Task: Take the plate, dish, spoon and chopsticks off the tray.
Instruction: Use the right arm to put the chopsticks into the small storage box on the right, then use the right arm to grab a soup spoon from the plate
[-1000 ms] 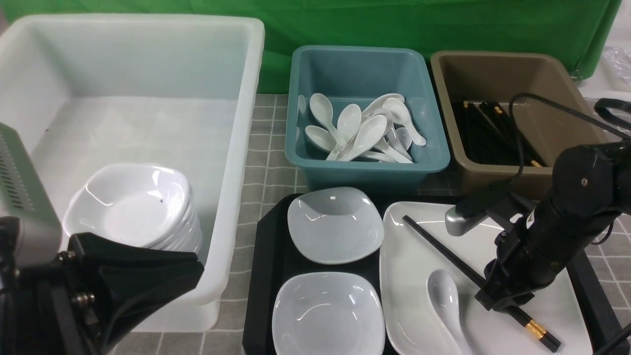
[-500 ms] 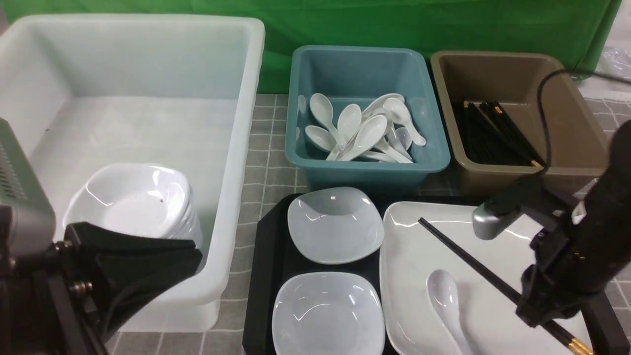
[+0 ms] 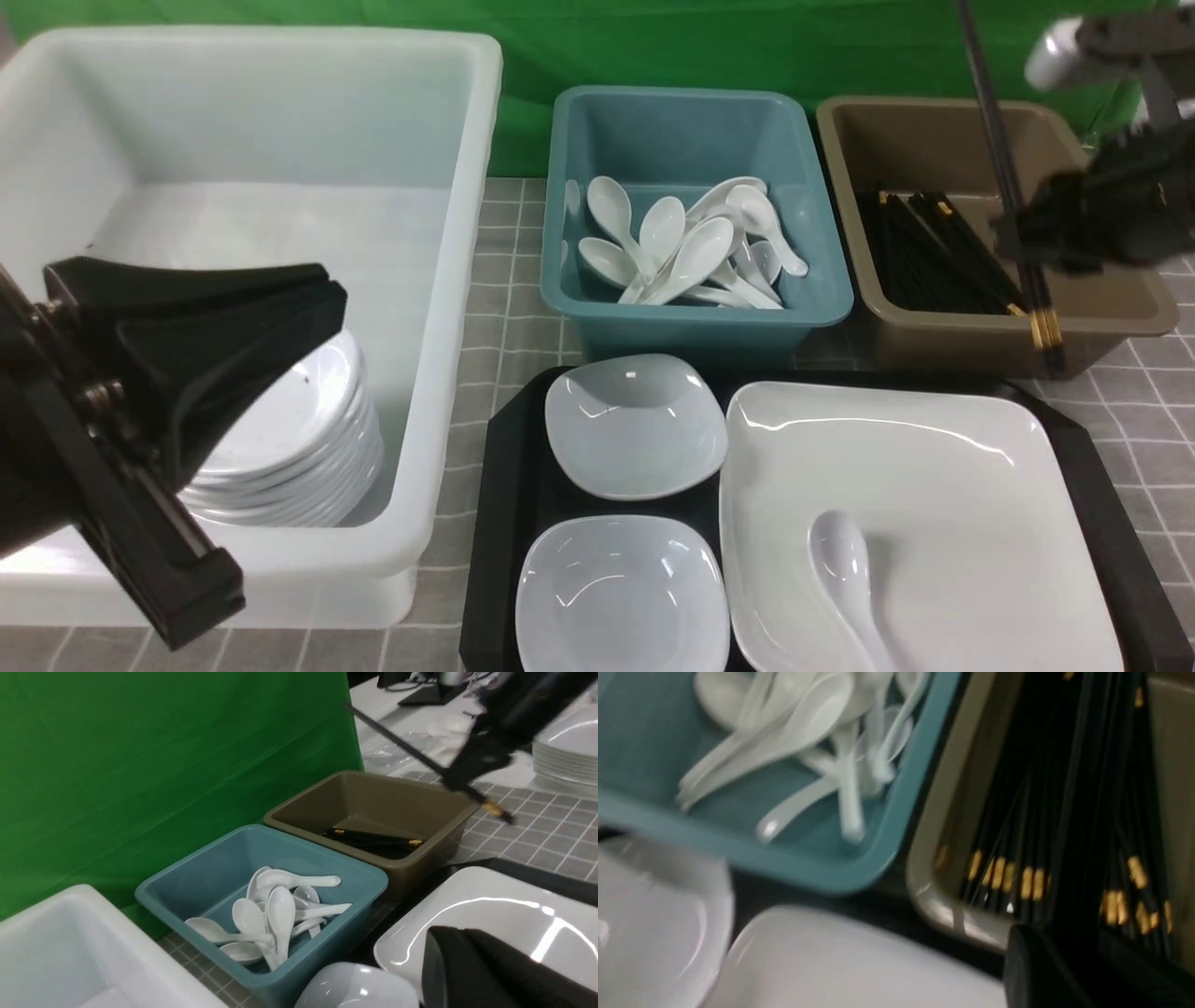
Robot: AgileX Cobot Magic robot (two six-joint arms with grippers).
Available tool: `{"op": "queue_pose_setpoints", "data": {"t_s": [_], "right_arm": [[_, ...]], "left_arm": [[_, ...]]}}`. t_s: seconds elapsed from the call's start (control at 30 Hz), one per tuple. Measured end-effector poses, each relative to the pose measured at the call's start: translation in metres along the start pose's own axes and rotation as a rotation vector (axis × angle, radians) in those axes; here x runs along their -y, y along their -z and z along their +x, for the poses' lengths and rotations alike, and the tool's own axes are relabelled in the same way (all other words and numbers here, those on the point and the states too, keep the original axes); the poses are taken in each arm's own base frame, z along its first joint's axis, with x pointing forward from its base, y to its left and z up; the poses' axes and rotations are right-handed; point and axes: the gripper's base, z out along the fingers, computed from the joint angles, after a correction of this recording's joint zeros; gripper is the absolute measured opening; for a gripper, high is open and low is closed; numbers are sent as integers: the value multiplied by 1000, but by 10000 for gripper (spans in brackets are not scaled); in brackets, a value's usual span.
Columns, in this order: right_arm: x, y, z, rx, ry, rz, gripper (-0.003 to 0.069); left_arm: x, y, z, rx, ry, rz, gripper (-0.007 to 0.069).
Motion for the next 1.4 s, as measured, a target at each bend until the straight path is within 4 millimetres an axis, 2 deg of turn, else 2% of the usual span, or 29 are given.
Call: {"op": "queue_pose_setpoints", "data": {"t_s": [0.03,0.07,0.17,0.27,0.3,0.33,0.4,0.47,0.5,0.53,0.6,0.73,0.77,0.83,0.87,1.0,1.1,1.2,1.23,1.27,1.4], "right_arm": [[9,-15,-10,8,-15,9,146],[9,-18,-11,7,-16,8,146],[36,-75,-40,28,-46,38,146],[43,-99,-47,19,-74,40,161],[48,-114,-48,-1,-111,38,202],[49,-117,-48,-14,-120,35,231],[51,-124,-46,-58,-148,27,367],[50,-120,-45,-104,-156,18,474],[50,-117,-45,-115,-154,16,493],[48,-106,-47,-134,-148,12,511],[43,-87,-49,-165,-140,-1,494],[16,-23,-47,-278,-94,-54,350],[3,-5,-42,-310,-73,-75,320],[-12,5,-30,-356,-53,-98,297],[-33,20,-8,-402,-21,-128,284],[-75,33,52,-479,26,-182,299],[-103,31,109,-539,41,-205,336],[-116,21,142,-583,75,-200,358],[-118,19,146,-589,77,-198,360],[-123,11,158,-612,87,-192,368],[-130,-5,164,-615,97,-186,375]], "left_arm": [[0,0,0,2,0,1,13],[0,0,0,2,0,2,13],[1,0,1,-6,-10,10,13],[2,0,2,-12,-15,15,13],[2,0,2,-14,-8,17,13],[2,0,2,-15,-1,18,13],[2,0,2,-17,14,22,13],[3,0,3,-23,19,30,13],[3,0,3,-27,16,34,13],[4,0,4,-36,6,43,13],[5,0,6,-54,-21,56,13],[7,0,8,-83,-63,76,13],[7,0,9,-89,-71,81,13],[7,1,10,-94,-74,84,13],[8,1,10,-101,-86,86,13],[7,1,11,-107,-95,84,13],[7,1,11,-109,-69,83,13],[7,1,11,-110,-57,83,13],[7,1,11,-110,-56,82,13],[7,1,11,-110,-56,83,13],[7,0,11,-112,-52,83,13]]}}
